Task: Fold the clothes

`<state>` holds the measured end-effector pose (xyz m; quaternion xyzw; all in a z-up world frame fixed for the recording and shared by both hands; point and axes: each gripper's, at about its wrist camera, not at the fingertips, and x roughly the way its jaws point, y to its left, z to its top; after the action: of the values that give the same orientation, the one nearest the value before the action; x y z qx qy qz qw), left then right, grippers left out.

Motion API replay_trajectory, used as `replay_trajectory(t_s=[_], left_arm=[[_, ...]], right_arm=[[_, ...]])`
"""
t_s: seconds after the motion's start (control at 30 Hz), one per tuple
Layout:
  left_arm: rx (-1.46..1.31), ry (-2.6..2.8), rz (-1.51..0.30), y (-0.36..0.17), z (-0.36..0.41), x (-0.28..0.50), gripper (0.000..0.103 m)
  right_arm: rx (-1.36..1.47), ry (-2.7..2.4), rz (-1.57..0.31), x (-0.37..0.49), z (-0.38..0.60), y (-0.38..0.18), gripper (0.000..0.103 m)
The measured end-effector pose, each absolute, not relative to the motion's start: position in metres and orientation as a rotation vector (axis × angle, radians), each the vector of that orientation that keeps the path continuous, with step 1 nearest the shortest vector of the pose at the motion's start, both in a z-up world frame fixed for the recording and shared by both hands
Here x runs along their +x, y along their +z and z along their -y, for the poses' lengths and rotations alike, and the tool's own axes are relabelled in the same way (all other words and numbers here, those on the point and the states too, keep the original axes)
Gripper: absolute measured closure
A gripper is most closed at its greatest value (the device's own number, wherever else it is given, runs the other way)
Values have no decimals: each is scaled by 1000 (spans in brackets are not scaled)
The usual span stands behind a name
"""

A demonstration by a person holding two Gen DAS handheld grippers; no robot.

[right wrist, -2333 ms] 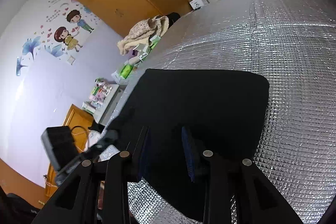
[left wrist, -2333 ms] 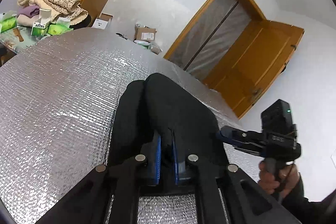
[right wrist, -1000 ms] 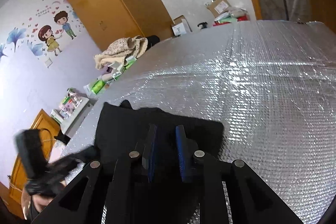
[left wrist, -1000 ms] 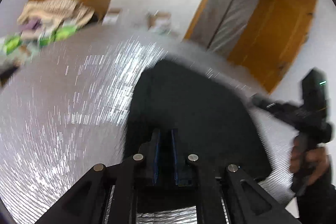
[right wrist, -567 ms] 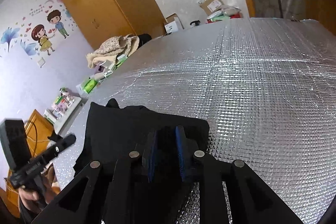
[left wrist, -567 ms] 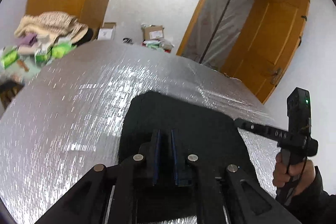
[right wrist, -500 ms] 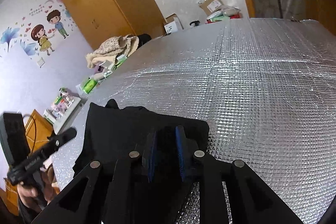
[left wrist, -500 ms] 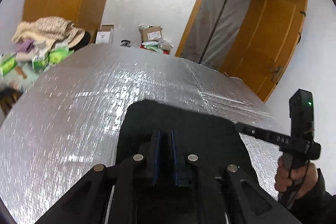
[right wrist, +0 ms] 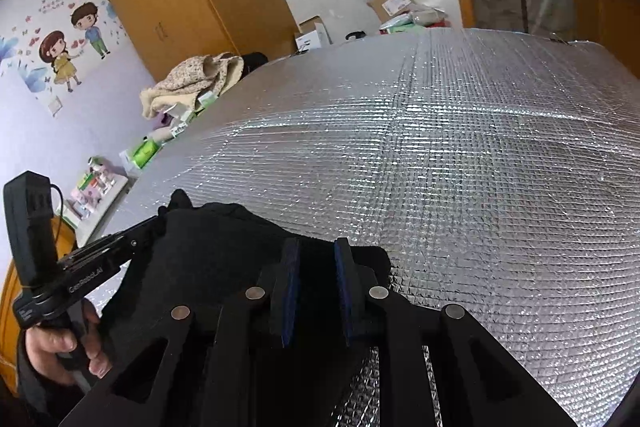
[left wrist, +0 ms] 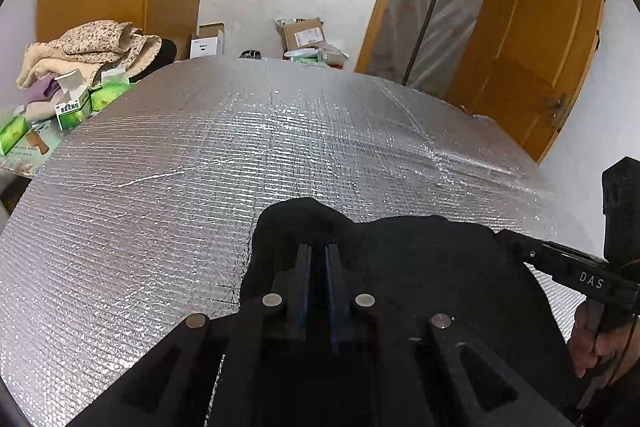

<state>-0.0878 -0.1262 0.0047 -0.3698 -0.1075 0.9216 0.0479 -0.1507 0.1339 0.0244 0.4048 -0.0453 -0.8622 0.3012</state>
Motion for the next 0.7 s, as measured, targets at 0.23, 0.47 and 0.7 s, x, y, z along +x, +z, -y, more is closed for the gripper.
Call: replay_trajectory(t_s=[0.23,0.47,0.7], left_arm=[[-1125,2770,392,1,132,-89,96],[-1033,2770,472,12,144,-61,97],[-997,2776,496,14,141,-3,97]], right_arm=[[1074,-2268,140,-155,-138,18,88],[1066,-2238,270,-146,-162,34,86],[986,-2211,162,-95,-173,49,86]])
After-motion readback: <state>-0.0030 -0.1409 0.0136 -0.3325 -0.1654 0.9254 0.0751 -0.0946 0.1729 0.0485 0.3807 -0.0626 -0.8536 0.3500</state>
